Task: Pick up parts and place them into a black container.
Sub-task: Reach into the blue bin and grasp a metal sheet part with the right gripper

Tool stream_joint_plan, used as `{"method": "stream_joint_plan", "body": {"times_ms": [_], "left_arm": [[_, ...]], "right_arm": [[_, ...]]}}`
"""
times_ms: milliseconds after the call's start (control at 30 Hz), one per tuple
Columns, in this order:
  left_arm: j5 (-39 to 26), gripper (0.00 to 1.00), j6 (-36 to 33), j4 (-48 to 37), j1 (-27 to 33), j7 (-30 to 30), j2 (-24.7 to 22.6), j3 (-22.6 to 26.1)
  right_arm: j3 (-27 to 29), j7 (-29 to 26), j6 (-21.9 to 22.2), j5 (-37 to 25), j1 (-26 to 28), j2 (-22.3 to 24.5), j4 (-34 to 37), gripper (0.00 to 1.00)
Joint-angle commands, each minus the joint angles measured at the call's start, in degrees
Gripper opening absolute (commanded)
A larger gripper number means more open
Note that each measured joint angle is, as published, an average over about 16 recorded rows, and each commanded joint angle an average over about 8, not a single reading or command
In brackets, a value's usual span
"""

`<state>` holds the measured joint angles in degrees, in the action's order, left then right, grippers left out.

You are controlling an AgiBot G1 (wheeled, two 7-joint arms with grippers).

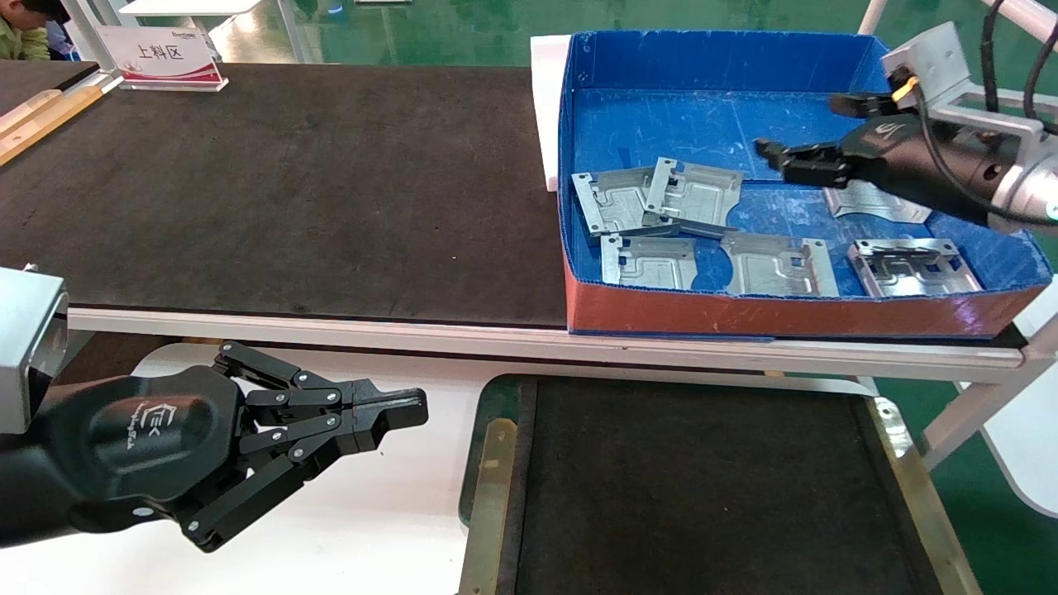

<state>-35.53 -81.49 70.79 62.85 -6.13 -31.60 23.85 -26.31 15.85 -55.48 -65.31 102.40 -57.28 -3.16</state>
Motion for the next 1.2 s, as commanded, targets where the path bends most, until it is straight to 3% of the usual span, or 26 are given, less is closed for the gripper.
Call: {"method": "stream_joint_plan", "body": {"times_ms": [33, 600, 1200], "left_arm": [[0.0, 0.98, 0.0, 0.0, 0.0, 0.0, 0.0, 0.0], [0.0, 1.0, 0.0, 0.0, 0.0, 0.0, 0.0, 0.0], [0.0, 1.0, 0.0, 0.0, 0.0, 0.0, 0.0, 0.0]], "right_arm": [[0.0, -0.4, 3.3, -0.2, 0.9, -0.9, 1.8, 1.0], [-1.0, -8.7, 16.9, -1.6, 4.0, -4.8, 5.9, 1.0], [-2.2, -19.0, 23.0, -3.5, 1.2, -6.8, 7.2, 1.0]]}}
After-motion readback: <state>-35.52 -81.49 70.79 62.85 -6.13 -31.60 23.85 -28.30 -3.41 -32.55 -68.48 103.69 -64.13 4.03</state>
